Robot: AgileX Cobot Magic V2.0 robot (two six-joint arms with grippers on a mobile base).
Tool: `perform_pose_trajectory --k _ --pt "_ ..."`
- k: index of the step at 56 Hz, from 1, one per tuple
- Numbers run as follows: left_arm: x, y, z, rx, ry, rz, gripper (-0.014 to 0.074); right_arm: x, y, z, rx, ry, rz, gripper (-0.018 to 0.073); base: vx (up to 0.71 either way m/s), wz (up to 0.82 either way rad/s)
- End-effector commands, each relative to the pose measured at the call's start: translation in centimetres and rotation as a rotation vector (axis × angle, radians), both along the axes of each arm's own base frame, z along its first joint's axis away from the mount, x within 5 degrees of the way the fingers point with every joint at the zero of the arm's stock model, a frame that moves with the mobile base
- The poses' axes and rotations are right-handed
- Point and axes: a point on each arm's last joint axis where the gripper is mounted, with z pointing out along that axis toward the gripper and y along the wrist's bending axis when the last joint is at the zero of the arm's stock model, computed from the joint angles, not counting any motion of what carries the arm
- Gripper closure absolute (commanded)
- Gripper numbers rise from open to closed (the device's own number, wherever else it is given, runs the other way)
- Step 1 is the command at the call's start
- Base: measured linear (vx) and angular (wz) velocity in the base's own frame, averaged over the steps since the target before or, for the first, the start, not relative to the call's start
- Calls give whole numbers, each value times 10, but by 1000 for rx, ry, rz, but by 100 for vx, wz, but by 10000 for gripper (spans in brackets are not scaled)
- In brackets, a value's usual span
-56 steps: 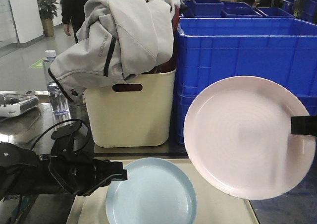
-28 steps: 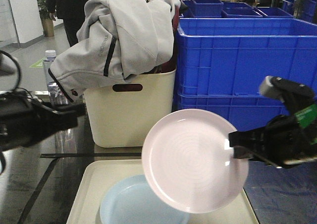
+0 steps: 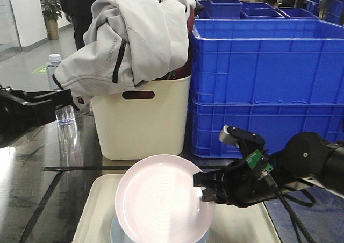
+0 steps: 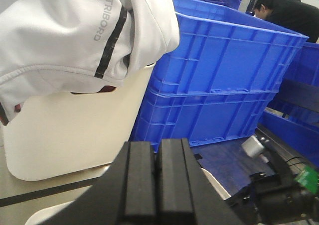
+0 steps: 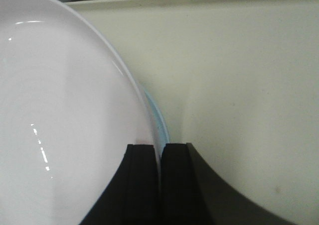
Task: Grab plate from conveyor and place on tray
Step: 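Lower the pink plate onto the blue plate and open right gripper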
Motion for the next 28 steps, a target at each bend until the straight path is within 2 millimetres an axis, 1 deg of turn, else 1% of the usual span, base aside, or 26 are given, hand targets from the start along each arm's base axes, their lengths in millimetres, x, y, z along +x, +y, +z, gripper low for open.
perform_pose_trajectory --k 1,10,17,22,28 --pt "-6 5 18 -59 -69 37 602 2 4 23 71 -100 1 528 0 0" --pt "-6 5 18 -59 -69 37 602 3 7 17 85 -79 22 423 0 0" --pt "-6 5 18 -59 -69 37 602 4 7 17 82 -84 22 300 0 0" --pt "-6 5 18 -59 -68 36 602 4 6 18 79 -90 23 208 0 0" --pt "-6 5 18 -50 -70 36 602 3 5 28 51 -143 51 142 0 0"
